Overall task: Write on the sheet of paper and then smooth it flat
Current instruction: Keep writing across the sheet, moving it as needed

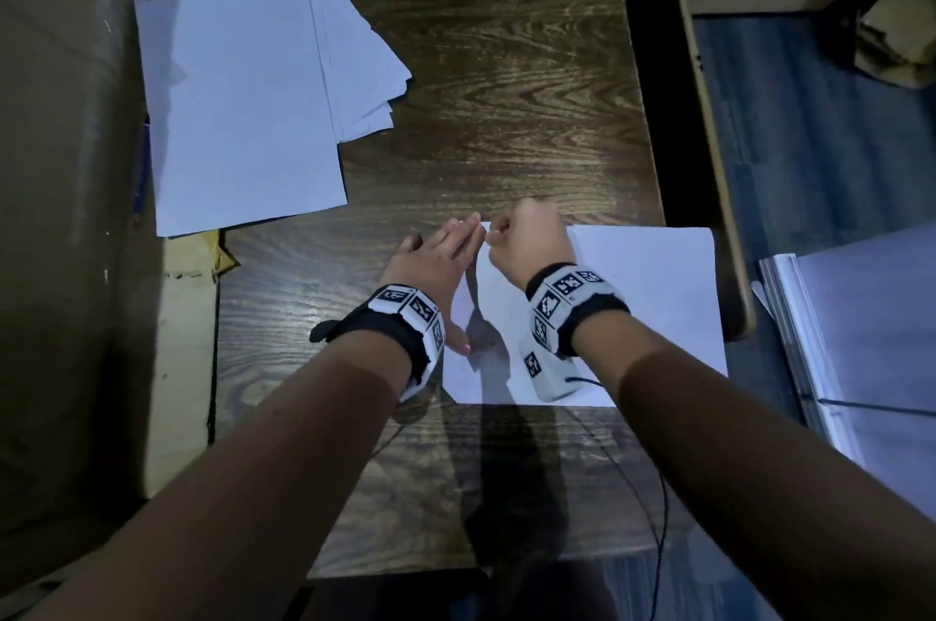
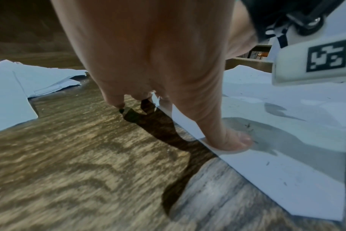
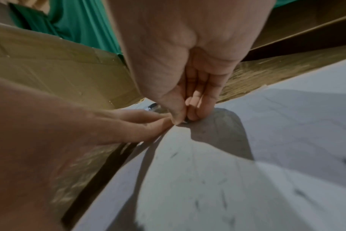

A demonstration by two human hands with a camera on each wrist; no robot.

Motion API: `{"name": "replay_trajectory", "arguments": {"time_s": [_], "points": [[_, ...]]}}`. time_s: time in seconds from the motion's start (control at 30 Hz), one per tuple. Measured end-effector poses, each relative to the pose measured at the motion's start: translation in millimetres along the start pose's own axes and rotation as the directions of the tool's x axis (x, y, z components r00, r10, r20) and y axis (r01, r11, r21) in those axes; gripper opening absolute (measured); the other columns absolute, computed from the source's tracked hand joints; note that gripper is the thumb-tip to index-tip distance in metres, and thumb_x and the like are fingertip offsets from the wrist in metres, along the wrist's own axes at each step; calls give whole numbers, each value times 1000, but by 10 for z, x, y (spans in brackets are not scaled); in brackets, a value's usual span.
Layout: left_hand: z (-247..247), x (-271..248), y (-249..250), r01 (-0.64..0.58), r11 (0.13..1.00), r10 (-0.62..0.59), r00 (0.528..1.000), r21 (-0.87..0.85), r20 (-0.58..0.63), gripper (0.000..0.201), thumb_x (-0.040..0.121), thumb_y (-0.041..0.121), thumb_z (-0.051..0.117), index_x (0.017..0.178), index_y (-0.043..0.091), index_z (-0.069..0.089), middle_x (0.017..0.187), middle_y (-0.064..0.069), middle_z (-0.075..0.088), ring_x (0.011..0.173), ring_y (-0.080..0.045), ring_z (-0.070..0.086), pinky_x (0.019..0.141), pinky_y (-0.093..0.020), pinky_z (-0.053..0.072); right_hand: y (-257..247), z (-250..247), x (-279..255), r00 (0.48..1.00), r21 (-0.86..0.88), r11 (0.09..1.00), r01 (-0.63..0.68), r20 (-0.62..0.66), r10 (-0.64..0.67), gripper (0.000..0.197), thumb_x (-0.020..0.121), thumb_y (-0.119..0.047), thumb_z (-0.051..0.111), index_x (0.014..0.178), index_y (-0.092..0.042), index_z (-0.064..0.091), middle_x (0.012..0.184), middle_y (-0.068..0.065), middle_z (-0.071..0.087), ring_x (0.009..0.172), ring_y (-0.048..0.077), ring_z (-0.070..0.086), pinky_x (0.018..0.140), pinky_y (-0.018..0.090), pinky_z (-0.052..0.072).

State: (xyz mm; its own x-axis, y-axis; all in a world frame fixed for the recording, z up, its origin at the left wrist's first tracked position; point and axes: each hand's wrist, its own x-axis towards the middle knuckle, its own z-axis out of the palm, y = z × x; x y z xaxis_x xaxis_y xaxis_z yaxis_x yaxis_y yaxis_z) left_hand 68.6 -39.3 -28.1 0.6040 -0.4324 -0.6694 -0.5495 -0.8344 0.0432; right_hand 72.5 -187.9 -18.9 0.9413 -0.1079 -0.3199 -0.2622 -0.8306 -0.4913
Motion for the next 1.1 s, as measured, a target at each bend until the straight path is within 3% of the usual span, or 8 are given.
{"name": "replay_trajectory", "arguments": {"time_s": [0.1, 0.2, 0.43, 0.63, 0.73, 0.87, 0.97, 1.1], "points": [[6, 14, 12, 5, 1000, -5, 1000, 2, 1, 155, 61, 76, 81, 158, 17, -25, 163, 6, -33, 155, -17, -15, 124, -48, 9, 110, 74, -332, 998, -35, 999, 40, 43, -39, 13, 83, -14, 61, 72, -11, 67, 73, 5, 64, 70, 25, 61, 61, 27, 47], [34, 23, 11, 8, 1000, -8, 1000, 6, -6, 155, 60, 77, 80, 157, 17, -25, 163, 6, -33, 155, -17, -15, 123, -49, 11, 217, 66, -657, 983, -41, 993, 108, 154, -100, 9, 83, -16, 63, 78, -14, 70, 80, 2, 67, 75, 24, 63, 67, 32, 53], [0, 11, 23, 12, 1000, -12, 1000, -4, 24, 157, 60, 75, 82, 157, 17, -26, 163, 6, -34, 155, -19, -16, 123, -51, 12, 1, -15, 70, 998, -45, 997, 59, 16, -58, 14, 83, -14, 62, 74, -11, 72, 72, 9, 67, 68, 27, 65, 62, 30, 55], [5, -12, 20, 19, 1000, -19, 999, -10, 29, 156, 61, 76, 80, 156, 18, -28, 162, 7, -36, 155, -17, -18, 124, -52, 12, 298, 52, -866, 972, -47, 984, 170, 174, -159, 12, 88, -16, 61, 83, -11, 70, 87, 3, 66, 82, 24, 62, 72, 36, 52], [-5, -1, 19, 21, 1000, -21, 999, 5, 29, 155, 61, 76, 80, 156, 17, -27, 162, 6, -35, 155, -18, -18, 123, -52, 14, 226, 19, -594, 969, -103, 978, 183, 185, -162, 14, 86, -15, 59, 78, -10, 69, 82, 5, 66, 80, 26, 62, 70, 36, 52], [-3, 7, 18, 26, 1000, -26, 999, 6, 40, 156, 60, 77, 80, 157, 16, -26, 162, 6, -35, 155, -18, -17, 123, -53, 15, 71, 1, -110, 997, -39, 997, 66, 43, -64, 13, 83, -14, 61, 76, -11, 71, 75, 8, 69, 74, 28, 65, 68, 35, 57], [-2, 0, 23, 26, 1000, -26, 999, 6, 38, 156, 61, 77, 79, 156, 17, -28, 162, 6, -36, 155, -18, -17, 123, -53, 15, 122, 64, -463, 999, 8, 999, 33, 32, -34, 11, 85, -13, 62, 80, -11, 72, 79, 6, 69, 74, 25, 64, 66, 30, 53], [3, 0, 22, 24, 1000, -24, 999, -7, 33, 156, 62, 76, 81, 155, 18, -30, 162, 6, -36, 155, -17, -18, 123, -53, 14, 191, 98, -865, 979, 13, 995, 103, 175, -103, 10, 83, -12, 63, 79, -10, 72, 79, 3, 68, 75, 22, 64, 66, 31, 52]]}}
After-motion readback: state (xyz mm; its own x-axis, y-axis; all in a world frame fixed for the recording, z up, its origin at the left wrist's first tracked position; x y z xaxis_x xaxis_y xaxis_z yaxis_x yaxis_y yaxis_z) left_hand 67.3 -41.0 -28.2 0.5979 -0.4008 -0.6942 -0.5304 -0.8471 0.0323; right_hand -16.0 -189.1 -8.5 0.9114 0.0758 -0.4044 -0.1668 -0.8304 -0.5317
